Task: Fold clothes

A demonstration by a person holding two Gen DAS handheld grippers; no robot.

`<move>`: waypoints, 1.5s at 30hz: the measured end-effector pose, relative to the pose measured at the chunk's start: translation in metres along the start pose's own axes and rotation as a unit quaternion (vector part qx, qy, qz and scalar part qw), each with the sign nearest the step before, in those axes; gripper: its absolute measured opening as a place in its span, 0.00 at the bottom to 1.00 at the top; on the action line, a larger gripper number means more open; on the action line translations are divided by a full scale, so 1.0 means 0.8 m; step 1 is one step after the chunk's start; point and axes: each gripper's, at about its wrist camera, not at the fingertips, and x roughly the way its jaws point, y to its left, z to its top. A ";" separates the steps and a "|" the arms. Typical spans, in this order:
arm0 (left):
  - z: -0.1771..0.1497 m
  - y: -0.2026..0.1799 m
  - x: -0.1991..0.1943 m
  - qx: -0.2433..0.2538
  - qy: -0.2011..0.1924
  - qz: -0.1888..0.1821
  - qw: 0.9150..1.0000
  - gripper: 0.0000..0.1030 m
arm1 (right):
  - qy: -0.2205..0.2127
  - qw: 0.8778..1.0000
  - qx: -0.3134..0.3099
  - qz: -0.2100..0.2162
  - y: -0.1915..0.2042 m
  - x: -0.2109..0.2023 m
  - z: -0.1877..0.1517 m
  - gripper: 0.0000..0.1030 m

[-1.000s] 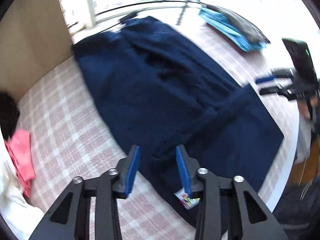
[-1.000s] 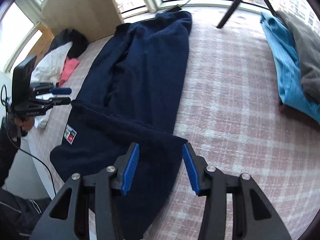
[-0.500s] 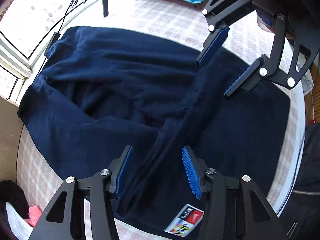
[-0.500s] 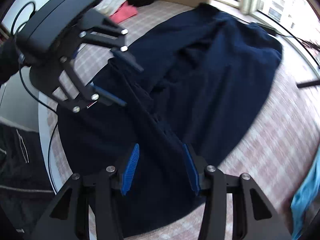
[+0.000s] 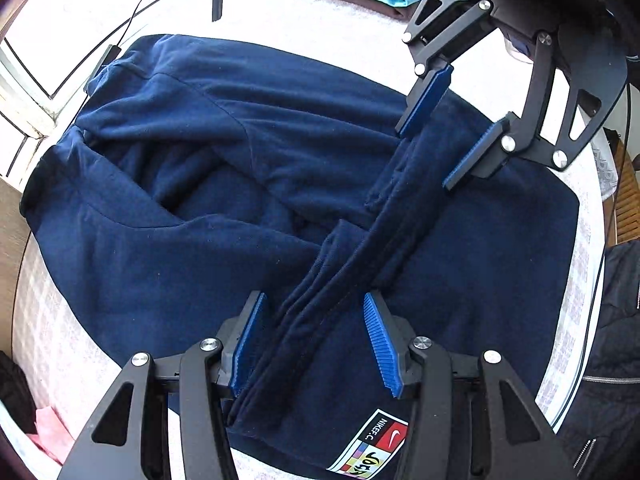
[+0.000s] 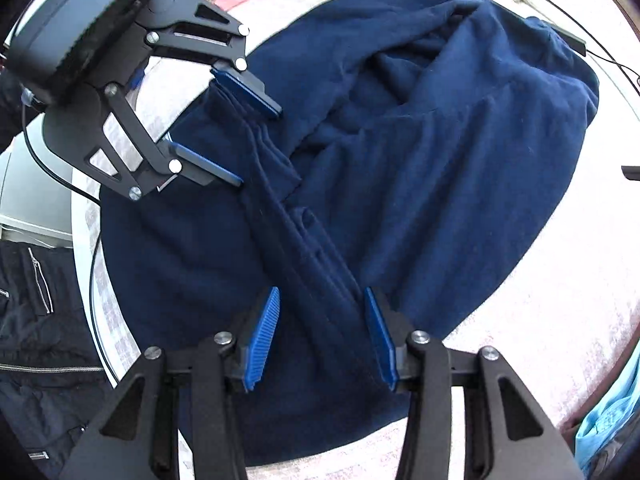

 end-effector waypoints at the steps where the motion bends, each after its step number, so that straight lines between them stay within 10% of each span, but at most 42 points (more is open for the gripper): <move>1: -0.001 0.000 0.000 0.001 -0.002 0.000 1.000 0.44 | 0.001 1.000 -0.001 0.001 0.001 0.001 0.000 0.36; 9: 0.004 0.002 -0.002 0.008 -0.006 -0.009 1.000 0.36 | 0.008 1.000 -0.007 0.006 -0.007 0.006 0.013 0.35; 13: 0.006 0.000 -0.004 0.018 -0.004 -0.014 1.000 0.13 | 0.023 1.000 -0.008 0.009 -0.007 0.017 0.019 0.34; 15: 0.007 -0.002 -0.006 0.023 -0.003 -0.008 1.000 0.06 | 0.019 1.000 -0.005 0.001 -0.006 0.012 0.020 0.19; 23: 0.004 -0.026 -0.023 0.027 -0.023 0.011 0.999 0.06 | 0.007 0.999 -0.032 -0.043 0.023 -0.007 0.020 0.08; 28: 0.001 -0.006 -0.012 0.010 -0.014 0.033 0.999 0.39 | 0.007 0.999 -0.021 -0.047 0.015 -0.004 0.027 0.08; 32: -0.001 0.002 -0.015 -0.003 -0.022 0.003 1.000 0.06 | 0.008 0.999 -0.020 -0.048 0.014 -0.005 0.031 0.08; 45: -0.044 -0.017 -0.093 -0.013 -0.061 0.032 0.998 0.05 | -0.041 0.997 -0.046 -0.050 0.039 -0.056 0.041 0.08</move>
